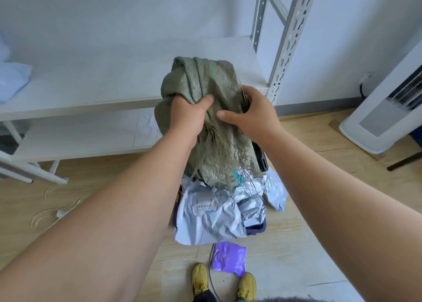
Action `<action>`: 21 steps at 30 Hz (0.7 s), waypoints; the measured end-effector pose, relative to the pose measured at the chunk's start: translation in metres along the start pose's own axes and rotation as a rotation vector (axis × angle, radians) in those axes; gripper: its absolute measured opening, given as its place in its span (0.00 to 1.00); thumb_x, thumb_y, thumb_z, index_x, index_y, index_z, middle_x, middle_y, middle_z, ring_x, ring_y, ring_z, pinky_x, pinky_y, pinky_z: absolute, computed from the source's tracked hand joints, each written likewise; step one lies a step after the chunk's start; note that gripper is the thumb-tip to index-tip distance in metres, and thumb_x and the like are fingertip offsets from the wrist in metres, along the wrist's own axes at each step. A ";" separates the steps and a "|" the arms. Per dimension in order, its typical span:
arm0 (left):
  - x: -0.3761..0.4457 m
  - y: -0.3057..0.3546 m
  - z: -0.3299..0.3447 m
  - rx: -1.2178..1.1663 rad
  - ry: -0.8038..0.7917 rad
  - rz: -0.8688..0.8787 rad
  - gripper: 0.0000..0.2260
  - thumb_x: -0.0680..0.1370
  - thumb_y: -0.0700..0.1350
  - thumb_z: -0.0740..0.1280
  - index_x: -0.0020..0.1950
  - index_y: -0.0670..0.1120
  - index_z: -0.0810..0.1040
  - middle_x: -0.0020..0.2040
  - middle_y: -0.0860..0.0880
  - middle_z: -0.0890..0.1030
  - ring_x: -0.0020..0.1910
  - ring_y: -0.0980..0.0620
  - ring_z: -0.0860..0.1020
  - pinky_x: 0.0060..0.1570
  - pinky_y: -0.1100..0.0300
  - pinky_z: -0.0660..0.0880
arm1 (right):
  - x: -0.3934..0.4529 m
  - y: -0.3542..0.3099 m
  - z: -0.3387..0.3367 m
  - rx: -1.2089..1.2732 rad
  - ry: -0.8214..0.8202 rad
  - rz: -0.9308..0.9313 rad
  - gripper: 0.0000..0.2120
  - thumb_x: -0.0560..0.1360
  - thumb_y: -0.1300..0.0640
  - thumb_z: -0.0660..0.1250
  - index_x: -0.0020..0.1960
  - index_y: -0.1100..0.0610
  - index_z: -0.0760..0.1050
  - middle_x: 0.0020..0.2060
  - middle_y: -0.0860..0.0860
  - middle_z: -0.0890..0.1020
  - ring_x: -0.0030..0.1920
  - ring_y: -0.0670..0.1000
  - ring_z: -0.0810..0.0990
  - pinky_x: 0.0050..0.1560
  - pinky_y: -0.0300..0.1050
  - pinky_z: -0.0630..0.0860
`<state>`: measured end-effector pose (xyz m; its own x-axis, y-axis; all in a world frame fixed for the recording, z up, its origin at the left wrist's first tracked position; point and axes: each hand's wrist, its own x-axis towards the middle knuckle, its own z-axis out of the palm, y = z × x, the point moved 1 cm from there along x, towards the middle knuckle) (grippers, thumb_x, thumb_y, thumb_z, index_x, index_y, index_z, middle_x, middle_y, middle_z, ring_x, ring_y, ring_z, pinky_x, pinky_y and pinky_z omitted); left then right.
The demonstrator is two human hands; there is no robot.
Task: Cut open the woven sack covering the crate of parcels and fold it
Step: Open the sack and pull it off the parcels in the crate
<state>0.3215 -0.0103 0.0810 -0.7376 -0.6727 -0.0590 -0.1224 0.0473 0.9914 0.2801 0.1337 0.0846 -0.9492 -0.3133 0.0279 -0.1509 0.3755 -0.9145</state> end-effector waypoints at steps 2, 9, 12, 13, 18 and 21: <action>0.001 0.007 0.002 -0.087 -0.003 -0.012 0.15 0.70 0.44 0.74 0.56 0.47 0.78 0.47 0.54 0.82 0.47 0.54 0.81 0.51 0.55 0.78 | -0.003 0.007 0.004 -0.024 -0.027 0.022 0.37 0.61 0.45 0.80 0.66 0.49 0.71 0.51 0.43 0.81 0.49 0.44 0.80 0.48 0.39 0.77; -0.007 0.019 0.005 -0.162 -0.222 0.049 0.25 0.68 0.52 0.76 0.62 0.48 0.77 0.56 0.54 0.83 0.56 0.56 0.80 0.59 0.54 0.76 | 0.003 0.005 0.007 0.291 0.047 0.141 0.09 0.68 0.60 0.75 0.43 0.52 0.77 0.30 0.44 0.81 0.29 0.45 0.78 0.32 0.42 0.77; -0.016 0.003 -0.005 -0.002 -0.340 0.019 0.31 0.62 0.60 0.77 0.62 0.52 0.77 0.56 0.57 0.82 0.56 0.58 0.80 0.58 0.58 0.75 | 0.010 -0.003 0.000 0.380 -0.002 0.099 0.11 0.69 0.65 0.73 0.38 0.54 0.73 0.23 0.45 0.74 0.20 0.44 0.69 0.23 0.37 0.68; -0.019 -0.004 -0.005 0.040 -0.371 0.000 0.32 0.61 0.61 0.77 0.62 0.52 0.77 0.57 0.56 0.82 0.57 0.56 0.79 0.59 0.57 0.74 | 0.012 -0.006 -0.002 0.376 -0.053 0.085 0.11 0.69 0.66 0.74 0.38 0.55 0.73 0.24 0.46 0.73 0.20 0.45 0.68 0.23 0.38 0.67; -0.020 -0.022 0.007 -0.138 -0.287 -0.137 0.15 0.66 0.51 0.75 0.51 0.57 0.81 0.52 0.52 0.84 0.54 0.50 0.81 0.58 0.48 0.76 | 0.019 -0.006 -0.012 0.310 -0.260 0.081 0.08 0.69 0.62 0.75 0.43 0.56 0.77 0.29 0.50 0.74 0.25 0.47 0.69 0.26 0.40 0.68; -0.016 -0.027 0.015 -0.127 -0.146 -0.169 0.19 0.70 0.48 0.73 0.61 0.51 0.77 0.59 0.50 0.80 0.59 0.47 0.77 0.62 0.46 0.72 | 0.013 0.009 -0.020 0.466 -0.153 0.184 0.16 0.72 0.55 0.74 0.57 0.58 0.79 0.30 0.45 0.78 0.25 0.45 0.68 0.25 0.37 0.67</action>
<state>0.3264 0.0104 0.0537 -0.8032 -0.5486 -0.2324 -0.1745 -0.1564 0.9722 0.2610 0.1508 0.0844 -0.8919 -0.4160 -0.1772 0.1861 0.0196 -0.9823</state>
